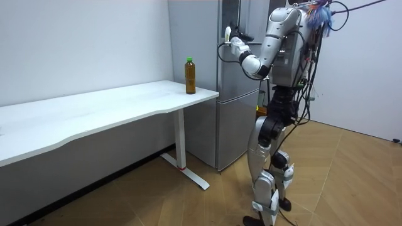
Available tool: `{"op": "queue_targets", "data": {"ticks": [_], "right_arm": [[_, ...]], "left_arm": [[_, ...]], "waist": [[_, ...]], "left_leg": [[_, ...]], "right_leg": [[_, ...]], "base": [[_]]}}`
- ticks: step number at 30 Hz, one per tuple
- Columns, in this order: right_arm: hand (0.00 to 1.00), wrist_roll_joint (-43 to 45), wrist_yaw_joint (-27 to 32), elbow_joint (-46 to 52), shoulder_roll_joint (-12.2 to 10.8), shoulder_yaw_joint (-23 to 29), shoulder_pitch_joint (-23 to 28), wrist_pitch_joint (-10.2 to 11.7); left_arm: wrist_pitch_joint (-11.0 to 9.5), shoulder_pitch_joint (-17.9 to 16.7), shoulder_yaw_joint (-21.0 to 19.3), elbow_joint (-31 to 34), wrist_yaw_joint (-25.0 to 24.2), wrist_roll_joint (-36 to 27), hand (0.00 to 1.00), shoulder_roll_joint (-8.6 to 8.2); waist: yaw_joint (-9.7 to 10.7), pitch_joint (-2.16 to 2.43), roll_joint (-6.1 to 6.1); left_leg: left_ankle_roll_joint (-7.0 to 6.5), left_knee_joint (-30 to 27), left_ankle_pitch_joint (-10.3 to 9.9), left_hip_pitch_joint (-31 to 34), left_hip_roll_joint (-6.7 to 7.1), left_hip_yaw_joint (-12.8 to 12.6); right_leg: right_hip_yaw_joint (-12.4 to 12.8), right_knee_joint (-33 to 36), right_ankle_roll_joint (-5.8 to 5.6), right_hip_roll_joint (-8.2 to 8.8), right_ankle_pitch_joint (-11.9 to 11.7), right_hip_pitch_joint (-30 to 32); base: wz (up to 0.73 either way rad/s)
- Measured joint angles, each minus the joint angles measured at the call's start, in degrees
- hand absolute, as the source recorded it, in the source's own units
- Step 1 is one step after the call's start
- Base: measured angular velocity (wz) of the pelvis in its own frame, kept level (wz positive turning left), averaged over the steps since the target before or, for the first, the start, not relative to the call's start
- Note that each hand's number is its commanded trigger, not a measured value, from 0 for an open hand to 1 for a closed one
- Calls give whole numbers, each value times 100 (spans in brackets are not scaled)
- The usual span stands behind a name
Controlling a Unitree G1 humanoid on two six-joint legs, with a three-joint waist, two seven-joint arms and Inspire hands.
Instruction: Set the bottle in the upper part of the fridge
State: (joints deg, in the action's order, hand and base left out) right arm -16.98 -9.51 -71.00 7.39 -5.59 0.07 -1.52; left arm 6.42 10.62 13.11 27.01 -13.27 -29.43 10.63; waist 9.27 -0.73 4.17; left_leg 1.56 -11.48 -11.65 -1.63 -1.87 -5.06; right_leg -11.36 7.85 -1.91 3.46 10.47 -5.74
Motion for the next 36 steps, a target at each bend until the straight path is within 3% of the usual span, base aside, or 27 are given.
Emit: {"op": "queue_targets", "data": {"ticks": [7,12,18,26,36], "right_arm": [[0,1,-62,0,13,8,-22,-104],[0,-33,-63,-6,48,13,-29,-112],[0,-57,-63,0,80,12,-22,-114],[0,-187,-64,18,98,5,17,-106],[0,-332,79,23,207,-220,8,-47]], "left_arm": [[37,0,62,-51,-220,24,0,31],[199,3,68,-124,-357,223,0,115],[363,3,80,-123,-599,429,0,146],[364,3,155,-124,-597,422,0,162],[342,3,274,-117,-384,419,0,62]], "waist": [[-9,6,10],[7,42,65],[9,42,77],[13,34,85],[17,30,114]], "left_leg": [[0,-9,0,-5,3,-25],[0,-12,0,-7,7,-58],[0,-11,0,-13,14,-102],[-1,5,0,-79,20,-137],[-14,14,4,-91,6,-447]], "right_leg": [[14,-3,0,5,0,6],[23,-6,0,12,0,18],[16,-3,-1,28,0,15],[22,-2,-5,43,-1,-11],[76,-6,-27,66,2,10]], "base": [[-1],[-1],[0],[0],[-1]]}}
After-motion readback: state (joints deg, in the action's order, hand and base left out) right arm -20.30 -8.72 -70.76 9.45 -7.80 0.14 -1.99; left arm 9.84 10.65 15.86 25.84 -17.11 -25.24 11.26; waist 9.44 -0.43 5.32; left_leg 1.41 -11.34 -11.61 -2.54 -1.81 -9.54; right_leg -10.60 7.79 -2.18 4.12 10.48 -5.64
